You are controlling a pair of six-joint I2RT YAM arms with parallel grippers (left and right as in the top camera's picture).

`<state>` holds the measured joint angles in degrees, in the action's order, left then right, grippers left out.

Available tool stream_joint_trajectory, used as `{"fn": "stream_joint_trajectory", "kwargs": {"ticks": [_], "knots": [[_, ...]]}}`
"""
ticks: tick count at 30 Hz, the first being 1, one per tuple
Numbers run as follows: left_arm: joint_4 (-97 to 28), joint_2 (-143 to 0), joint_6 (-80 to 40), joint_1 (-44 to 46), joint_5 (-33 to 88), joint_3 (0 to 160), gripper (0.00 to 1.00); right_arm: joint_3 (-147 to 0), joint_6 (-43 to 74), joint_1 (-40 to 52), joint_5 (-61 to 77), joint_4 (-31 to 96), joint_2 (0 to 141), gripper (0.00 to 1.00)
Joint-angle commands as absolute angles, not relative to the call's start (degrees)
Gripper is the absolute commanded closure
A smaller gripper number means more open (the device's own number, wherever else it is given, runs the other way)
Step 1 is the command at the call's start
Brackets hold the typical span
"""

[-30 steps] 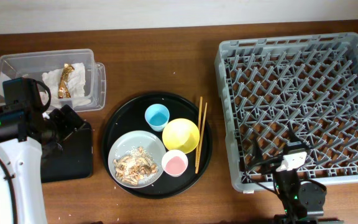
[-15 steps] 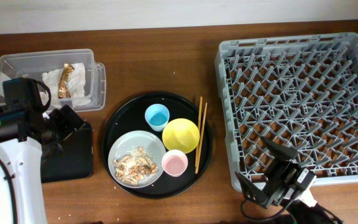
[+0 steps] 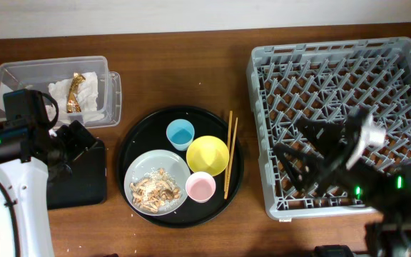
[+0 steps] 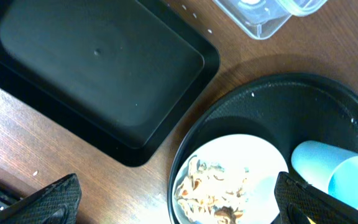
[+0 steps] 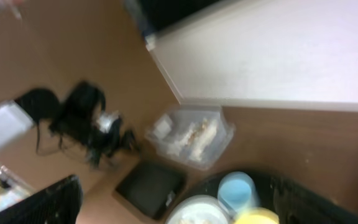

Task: Sort waste into correct bins and load items into the dishwasher rack
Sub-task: 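Reach the right gripper to the pink cup on the tray and grasp it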

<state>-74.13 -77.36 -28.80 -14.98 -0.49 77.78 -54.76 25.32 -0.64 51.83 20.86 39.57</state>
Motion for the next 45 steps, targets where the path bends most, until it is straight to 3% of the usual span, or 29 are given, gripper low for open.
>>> {"fn": "stream_joint_trajectory", "kwargs": {"ticks": [1, 5, 8, 10, 11, 16, 23, 27, 45], "knots": [[-74.06, -77.49, -29.54, -15.22, -0.89, 77.71, 0.01, -66.13, 16.19, 1.21, 58.92, 29.43, 49.63, 0.02], [-74.06, -77.52, -29.54, -15.22, -0.89, 77.71, 0.01, -71.70, 11.55, 10.41, 59.66, 37.43, 56.21, 0.01], [-74.06, -77.49, -29.54, -15.22, -0.89, 77.71, 0.01, -71.70, 27.22, 17.12, 64.27, 34.46, 59.24, 0.01], [-74.06, -77.52, -29.54, -15.22, -0.89, 77.71, 0.01, -71.70, 28.16, 20.88, 63.05, 29.52, 61.28, 0.02], [-74.06, -77.52, -29.54, -15.22, -0.89, 77.73, 0.01, -71.70, 29.30, 23.42, 58.94, 28.91, 62.22, 0.02], [-74.06, -77.52, -29.54, -15.22, -0.89, 77.71, 0.01, -71.70, 41.25, 39.53, 10.85, 42.54, 67.59, 0.02], [-74.06, -77.52, -29.54, -15.22, -0.89, 77.71, 0.01, -77.45, 43.72, 51.05, 4.54, 49.34, 86.04, 0.02], [-74.06, -77.52, -29.54, -15.22, -0.89, 77.73, 0.01, -86.52, 47.44, 54.98, -3.29, 60.20, 97.58, 0.01], [-74.06, -77.52, -29.54, -15.22, -0.89, 77.71, 0.01, -85.82, 48.97, 58.59, -2.00, 59.40, 110.00, 0.02]]}}
